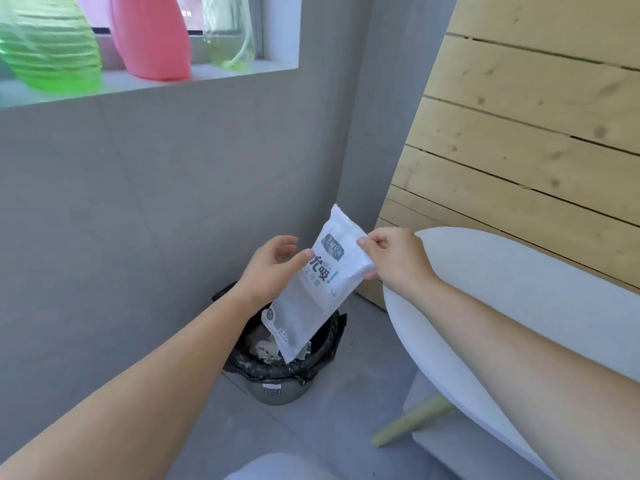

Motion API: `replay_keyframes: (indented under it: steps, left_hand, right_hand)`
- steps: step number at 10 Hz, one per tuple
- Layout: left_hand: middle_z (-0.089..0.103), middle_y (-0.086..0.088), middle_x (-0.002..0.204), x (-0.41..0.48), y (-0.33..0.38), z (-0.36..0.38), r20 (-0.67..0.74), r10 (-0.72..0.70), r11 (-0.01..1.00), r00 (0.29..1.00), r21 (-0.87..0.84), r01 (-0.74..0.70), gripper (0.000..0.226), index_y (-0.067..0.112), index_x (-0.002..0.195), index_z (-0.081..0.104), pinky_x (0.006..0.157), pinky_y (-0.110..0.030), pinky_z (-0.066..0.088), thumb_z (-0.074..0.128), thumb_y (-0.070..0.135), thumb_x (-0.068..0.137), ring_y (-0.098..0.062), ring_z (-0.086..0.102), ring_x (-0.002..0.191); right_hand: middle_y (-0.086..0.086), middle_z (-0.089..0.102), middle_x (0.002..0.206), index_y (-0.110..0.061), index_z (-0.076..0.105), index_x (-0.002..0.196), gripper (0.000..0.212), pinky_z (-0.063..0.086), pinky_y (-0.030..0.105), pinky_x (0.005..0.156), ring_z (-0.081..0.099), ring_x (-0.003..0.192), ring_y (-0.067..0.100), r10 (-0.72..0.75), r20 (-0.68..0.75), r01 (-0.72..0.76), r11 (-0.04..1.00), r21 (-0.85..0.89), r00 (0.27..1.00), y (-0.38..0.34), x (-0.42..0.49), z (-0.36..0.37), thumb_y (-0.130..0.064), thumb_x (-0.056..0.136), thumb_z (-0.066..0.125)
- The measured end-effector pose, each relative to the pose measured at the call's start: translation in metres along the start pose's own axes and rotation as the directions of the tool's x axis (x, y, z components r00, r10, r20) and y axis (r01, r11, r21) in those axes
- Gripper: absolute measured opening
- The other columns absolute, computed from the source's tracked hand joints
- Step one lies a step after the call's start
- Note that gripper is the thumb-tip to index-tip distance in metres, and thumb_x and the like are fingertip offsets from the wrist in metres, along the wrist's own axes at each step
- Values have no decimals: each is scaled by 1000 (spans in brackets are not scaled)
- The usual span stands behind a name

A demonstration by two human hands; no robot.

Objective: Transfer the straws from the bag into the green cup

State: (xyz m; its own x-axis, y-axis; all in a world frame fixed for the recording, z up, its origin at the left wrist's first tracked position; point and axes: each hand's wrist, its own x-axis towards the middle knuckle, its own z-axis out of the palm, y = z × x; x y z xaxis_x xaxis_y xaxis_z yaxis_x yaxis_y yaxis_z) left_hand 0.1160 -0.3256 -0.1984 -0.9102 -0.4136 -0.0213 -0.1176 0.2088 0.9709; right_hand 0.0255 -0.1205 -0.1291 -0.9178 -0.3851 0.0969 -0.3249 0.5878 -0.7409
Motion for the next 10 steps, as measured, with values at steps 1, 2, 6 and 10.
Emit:
replay_keyframes:
  steps: [1,2,6,10]
  left_hand:
    - [64,1,135,-2,-14,1,15,-34,999,999,24,34,59,21,143,56,88,-16,45,73,47,93,-13,61,124]
    - [67,0,130,-3,-26,0,9,-60,998,998,26,60,60,19,142,56,81,-12,44,75,47,92,-12,63,121]
    - [68,12,119,-5,4,30,23,21,1000,1000,12,-21,54,28,129,60,81,-19,48,70,59,86,-2,64,111]
    - [77,9,105,-56,185,173,265,333,943,905,-119,-312,31,30,115,69,92,-30,57,70,49,89,-6,73,100]
  right_hand:
    - [14,74,88,-11,70,87,20,57,36,68,73,51,18,21,134,-20,1000,-9,991,1,1,14,-27,97,63]
    - [5,73,90,-17,68,90,16,60,44,71,73,51,22,42,251,-27,998,-64,967,1,4,27,-30,96,64]
    - [-2,70,108,-19,68,110,29,61,46,77,66,103,18,-33,27,37,987,-154,999,2,-22,-21,-39,88,71]
    - [-15,74,78,-29,72,84,8,62,45,70,71,75,12,10,-283,17,995,94,959,24,-171,-222,-37,85,73]
